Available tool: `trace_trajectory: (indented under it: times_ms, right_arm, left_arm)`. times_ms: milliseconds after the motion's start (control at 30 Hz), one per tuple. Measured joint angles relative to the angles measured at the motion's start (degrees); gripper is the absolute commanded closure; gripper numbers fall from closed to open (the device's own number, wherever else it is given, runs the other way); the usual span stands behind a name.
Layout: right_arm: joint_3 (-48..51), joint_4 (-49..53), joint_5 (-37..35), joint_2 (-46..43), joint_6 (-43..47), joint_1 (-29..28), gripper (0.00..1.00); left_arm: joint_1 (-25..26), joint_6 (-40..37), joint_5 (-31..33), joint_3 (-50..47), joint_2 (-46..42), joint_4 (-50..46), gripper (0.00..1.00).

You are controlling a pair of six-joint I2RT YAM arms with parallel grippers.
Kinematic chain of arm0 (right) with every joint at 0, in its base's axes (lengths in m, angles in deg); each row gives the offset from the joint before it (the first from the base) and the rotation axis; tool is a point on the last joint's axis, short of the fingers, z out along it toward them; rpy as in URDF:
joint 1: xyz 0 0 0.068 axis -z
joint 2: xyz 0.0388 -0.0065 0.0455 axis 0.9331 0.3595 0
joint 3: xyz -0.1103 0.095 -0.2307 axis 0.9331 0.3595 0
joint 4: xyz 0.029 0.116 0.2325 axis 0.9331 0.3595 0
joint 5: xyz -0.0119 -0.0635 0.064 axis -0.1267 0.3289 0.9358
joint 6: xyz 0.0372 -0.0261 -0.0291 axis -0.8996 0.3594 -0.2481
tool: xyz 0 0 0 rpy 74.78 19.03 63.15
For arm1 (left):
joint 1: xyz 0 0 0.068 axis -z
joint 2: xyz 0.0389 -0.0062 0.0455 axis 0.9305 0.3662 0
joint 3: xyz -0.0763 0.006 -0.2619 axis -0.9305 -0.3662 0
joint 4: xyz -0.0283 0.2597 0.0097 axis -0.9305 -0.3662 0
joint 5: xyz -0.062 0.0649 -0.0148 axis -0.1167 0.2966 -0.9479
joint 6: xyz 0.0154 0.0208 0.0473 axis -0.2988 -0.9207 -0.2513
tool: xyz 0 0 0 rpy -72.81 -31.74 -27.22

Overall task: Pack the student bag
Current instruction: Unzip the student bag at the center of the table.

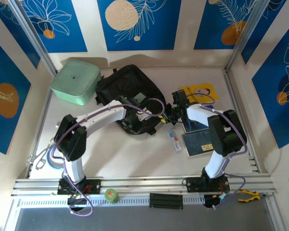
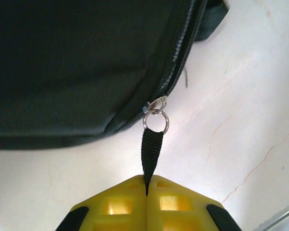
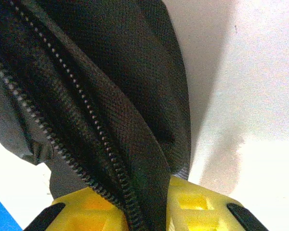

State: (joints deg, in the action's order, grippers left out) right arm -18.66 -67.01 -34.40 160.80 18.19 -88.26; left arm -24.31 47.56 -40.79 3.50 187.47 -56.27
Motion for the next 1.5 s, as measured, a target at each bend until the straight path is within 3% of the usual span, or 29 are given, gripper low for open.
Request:
trace_trajectory:
  times_ms: [400, 1200, 1500]
  right_arm:
    - [-0.61, 0.7, -0.17, 0.02, 0.5, -0.11, 0.89]
    - [-1.36, 1.9, -0.61, 0.09, 2.56, -0.11, 0.9]
    - [-1.36, 0.61, 0.07, 0.09, 2.54, -0.35, 0.9]
  left_arm:
    - [-4.76, -0.79, 3.63, -3.06, 0.04, -0.85, 1.0]
    - [-19.43, 0.5, 6.6, -7.5, 1.36, 13.09, 1.0]
    - [-21.9, 2.6, 8.24, -6.23, 4.55, 15.72, 1.0]
